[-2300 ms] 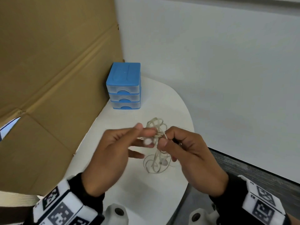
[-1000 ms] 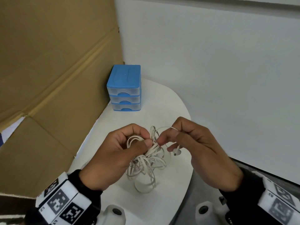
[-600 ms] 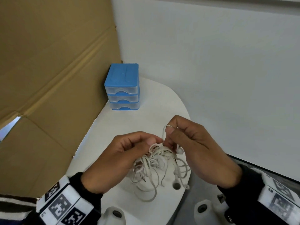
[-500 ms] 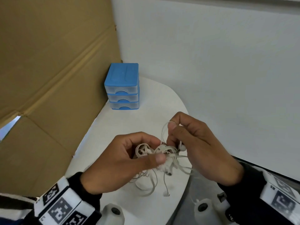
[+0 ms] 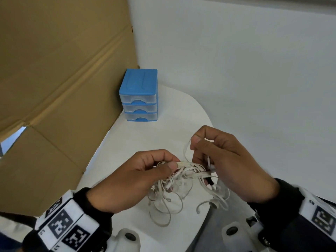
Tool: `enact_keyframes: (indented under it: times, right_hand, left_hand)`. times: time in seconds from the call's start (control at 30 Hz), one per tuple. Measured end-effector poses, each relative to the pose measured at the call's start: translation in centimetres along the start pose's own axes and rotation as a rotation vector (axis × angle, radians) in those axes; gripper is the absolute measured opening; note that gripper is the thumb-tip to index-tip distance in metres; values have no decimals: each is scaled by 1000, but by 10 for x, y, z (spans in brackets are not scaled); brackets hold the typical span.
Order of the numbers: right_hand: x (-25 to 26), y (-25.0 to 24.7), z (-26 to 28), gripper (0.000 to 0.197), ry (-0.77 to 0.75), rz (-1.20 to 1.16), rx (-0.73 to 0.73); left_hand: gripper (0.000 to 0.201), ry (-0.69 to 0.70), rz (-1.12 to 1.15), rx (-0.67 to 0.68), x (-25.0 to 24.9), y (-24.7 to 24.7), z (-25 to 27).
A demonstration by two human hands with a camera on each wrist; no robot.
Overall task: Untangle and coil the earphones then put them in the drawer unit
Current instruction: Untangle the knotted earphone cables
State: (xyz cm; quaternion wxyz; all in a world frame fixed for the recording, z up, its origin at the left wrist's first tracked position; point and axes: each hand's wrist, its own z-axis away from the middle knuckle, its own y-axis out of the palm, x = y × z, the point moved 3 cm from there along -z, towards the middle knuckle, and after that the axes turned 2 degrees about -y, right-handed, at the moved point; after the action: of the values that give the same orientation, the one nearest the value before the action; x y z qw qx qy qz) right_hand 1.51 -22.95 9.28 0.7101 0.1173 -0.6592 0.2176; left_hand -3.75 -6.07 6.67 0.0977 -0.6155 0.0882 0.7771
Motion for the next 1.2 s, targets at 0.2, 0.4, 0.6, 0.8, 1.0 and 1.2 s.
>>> enact_keyframes:
  times: [0.2, 0.4, 0.6, 0.8, 1.0, 1.2]
  right_hand:
    - [-8, -2, -2, 18, 63, 63, 12]
    - [9, -2, 12, 15, -432, 417, -97]
    - [7, 13, 21, 7, -690, 837, -119]
    - [5, 13, 20, 9, -710, 861, -154]
    - [3, 8, 16, 6, -649, 786, -43]
    - [4, 2, 13, 4, -517, 645, 7]
  left_hand:
    - [14, 15, -87, 23, -4, 9, 3]
    - [10, -111, 55, -147, 4, -2, -1]
    - [13, -173, 343, -174, 4, -7, -3]
    - [19, -188, 310, -108, 3, -7, -2]
    - [24, -187, 178, -117, 2, -7, -1]
    - [18, -141, 175, -99, -1, -4, 0]
